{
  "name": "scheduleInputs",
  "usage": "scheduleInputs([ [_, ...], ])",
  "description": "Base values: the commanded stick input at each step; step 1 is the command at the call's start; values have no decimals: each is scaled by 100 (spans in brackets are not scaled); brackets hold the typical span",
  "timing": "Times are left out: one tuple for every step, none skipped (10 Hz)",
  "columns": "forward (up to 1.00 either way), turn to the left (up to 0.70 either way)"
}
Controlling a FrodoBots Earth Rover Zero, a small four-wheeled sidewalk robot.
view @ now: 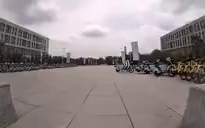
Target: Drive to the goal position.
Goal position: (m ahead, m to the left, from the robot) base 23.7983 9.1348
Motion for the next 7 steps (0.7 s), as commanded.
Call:
scheduleInputs([
  [45, 0],
  [45, 0],
  [45, 0],
  [45, 0],
  [45, 0],
  [45, 0],
  [45, 0],
])
